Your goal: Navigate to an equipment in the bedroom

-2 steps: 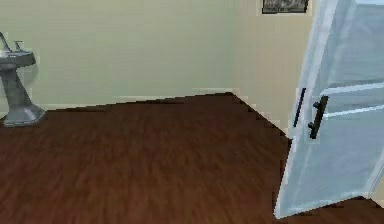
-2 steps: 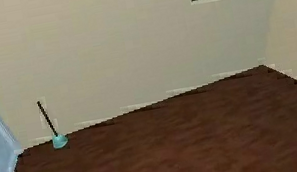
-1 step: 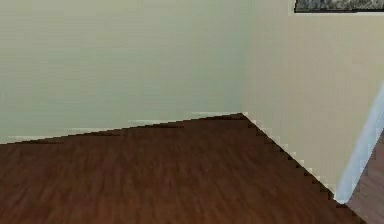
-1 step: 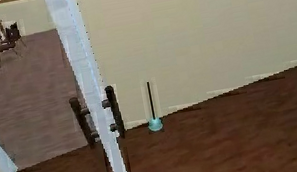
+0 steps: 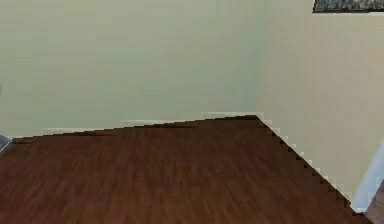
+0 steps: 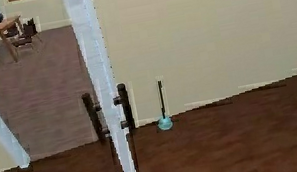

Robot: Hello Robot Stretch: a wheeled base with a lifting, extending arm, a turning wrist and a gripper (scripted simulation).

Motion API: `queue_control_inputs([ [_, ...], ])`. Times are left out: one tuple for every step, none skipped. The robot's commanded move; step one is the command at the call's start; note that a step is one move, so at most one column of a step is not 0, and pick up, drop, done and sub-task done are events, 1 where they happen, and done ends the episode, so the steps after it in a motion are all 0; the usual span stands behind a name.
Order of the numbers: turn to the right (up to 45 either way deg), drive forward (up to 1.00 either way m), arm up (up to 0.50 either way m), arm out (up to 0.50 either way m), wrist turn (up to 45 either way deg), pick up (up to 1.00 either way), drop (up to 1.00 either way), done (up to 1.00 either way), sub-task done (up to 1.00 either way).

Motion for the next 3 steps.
queue_control_inputs([
  [0.0,0.15,0.0,0.0,0.0,0.0,0.0,0.0,0.0],
  [30.0,0.0,0.0,0.0,0.0,0.0,0.0,0.0,0.0],
  [0.0,0.25,0.0,0.0,0.0,0.0,0.0,0.0,0.0],
])
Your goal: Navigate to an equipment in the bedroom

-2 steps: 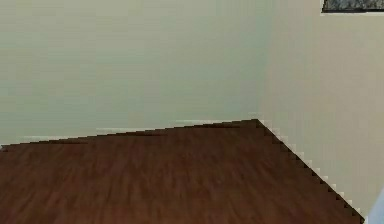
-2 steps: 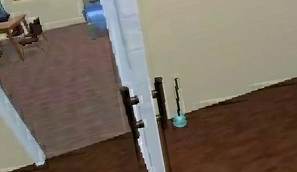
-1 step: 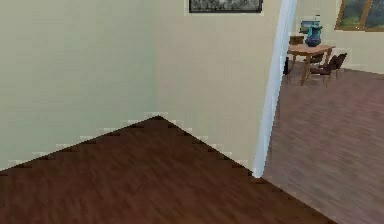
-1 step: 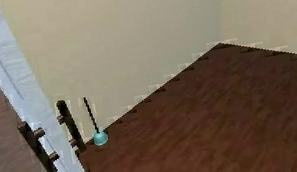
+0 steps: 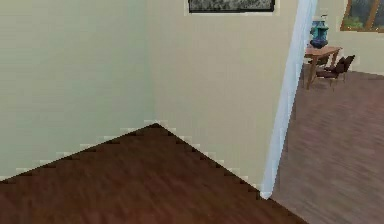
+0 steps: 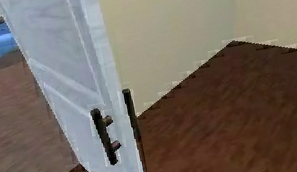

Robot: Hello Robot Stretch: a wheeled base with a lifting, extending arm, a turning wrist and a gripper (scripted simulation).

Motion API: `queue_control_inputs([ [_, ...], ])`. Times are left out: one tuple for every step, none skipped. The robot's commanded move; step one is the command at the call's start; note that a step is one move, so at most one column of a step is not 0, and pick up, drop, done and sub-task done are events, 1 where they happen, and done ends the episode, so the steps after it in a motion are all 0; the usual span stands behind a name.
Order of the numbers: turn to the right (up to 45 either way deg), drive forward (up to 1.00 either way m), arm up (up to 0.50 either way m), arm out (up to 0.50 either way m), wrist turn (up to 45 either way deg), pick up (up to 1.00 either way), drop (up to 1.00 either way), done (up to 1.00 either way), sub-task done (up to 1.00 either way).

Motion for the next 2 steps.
queue_control_inputs([
  [39.0,0.0,0.0,0.0,0.0,0.0,0.0,0.0,0.0],
  [0.0,0.7,0.0,0.0,0.0,0.0,0.0,0.0,0.0],
])
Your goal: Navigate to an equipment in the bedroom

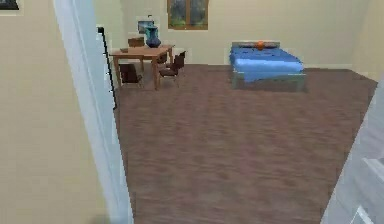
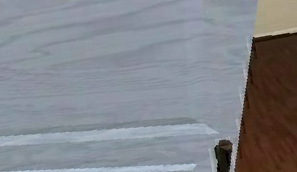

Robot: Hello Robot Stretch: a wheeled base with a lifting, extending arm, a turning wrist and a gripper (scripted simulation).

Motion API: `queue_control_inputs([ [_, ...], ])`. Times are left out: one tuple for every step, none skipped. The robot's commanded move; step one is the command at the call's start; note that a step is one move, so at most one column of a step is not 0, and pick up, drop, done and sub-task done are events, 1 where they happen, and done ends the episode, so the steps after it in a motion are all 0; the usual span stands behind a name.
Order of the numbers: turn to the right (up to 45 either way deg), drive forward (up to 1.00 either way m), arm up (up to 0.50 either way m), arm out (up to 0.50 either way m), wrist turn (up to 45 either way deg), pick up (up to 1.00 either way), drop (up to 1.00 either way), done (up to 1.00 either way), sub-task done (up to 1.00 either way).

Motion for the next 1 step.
queue_control_inputs([
  [15.0,0.0,0.0,0.0,0.0,0.0,0.0,0.0,0.0],
])
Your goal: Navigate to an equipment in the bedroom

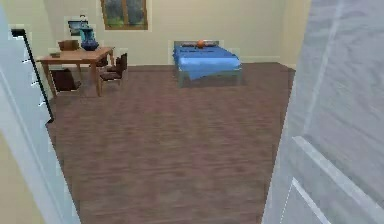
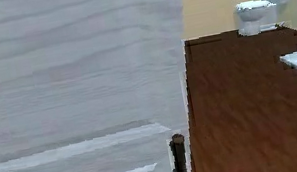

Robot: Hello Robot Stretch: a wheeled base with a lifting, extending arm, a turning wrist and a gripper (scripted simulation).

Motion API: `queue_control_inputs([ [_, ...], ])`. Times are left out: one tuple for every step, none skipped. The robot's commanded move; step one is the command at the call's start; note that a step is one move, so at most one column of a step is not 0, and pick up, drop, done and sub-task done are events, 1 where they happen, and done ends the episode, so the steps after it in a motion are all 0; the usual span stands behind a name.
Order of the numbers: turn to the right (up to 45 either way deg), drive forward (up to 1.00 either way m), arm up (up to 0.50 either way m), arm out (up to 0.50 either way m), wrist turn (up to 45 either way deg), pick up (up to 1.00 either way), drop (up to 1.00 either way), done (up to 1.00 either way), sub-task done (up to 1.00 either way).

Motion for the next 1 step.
queue_control_inputs([
  [0.0,0.9,0.0,0.0,0.0,0.0,0.0,0.0,0.0],
])
